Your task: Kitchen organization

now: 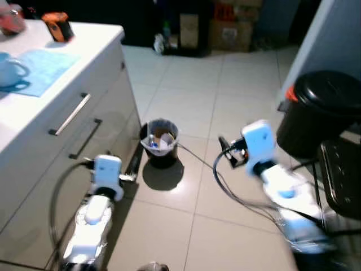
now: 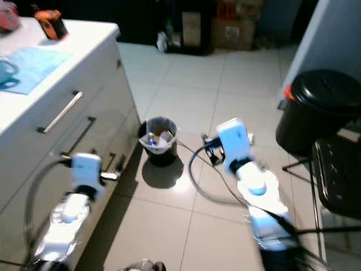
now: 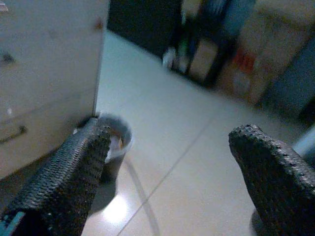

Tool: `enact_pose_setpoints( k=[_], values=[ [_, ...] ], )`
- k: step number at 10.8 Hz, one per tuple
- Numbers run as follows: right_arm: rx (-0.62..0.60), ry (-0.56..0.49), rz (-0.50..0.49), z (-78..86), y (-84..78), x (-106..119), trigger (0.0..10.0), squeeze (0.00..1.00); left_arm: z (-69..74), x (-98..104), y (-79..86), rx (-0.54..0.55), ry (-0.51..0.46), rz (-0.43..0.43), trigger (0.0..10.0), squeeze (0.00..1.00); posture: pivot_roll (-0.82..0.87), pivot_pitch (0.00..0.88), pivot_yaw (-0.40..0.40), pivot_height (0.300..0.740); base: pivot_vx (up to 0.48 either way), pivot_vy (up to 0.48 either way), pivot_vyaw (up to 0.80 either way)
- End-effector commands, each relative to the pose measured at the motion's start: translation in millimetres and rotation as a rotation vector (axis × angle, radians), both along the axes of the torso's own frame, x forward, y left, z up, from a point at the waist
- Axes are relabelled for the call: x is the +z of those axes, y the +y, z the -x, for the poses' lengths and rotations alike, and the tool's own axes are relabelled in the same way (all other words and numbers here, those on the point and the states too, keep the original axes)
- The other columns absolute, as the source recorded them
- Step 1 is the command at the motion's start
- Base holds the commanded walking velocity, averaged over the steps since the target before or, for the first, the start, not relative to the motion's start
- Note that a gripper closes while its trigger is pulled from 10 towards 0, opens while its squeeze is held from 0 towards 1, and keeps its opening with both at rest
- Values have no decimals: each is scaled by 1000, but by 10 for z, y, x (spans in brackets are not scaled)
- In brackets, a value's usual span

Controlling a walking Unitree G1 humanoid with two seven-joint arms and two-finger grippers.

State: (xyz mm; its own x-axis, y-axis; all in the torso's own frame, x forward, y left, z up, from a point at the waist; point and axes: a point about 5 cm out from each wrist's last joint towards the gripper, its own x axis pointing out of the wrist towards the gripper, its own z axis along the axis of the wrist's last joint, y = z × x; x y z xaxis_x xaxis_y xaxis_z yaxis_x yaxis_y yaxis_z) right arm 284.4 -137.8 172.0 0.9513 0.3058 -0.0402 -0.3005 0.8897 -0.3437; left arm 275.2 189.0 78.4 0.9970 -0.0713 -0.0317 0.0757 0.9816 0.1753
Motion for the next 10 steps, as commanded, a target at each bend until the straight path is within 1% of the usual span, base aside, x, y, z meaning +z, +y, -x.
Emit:
enact_pose_setpoints(
  k=[1,10],
  values=[
    [27,12,13,23,66,15,10000,0,-4,39,-5,-9,-6,-8,10000,0,66,89,84,740,0,0,0],
    [27,12,13,23,66,15,10000,0,-4,39,-5,-9,-6,-8,10000,0,66,89,84,740,0,0,0]
  ],
)
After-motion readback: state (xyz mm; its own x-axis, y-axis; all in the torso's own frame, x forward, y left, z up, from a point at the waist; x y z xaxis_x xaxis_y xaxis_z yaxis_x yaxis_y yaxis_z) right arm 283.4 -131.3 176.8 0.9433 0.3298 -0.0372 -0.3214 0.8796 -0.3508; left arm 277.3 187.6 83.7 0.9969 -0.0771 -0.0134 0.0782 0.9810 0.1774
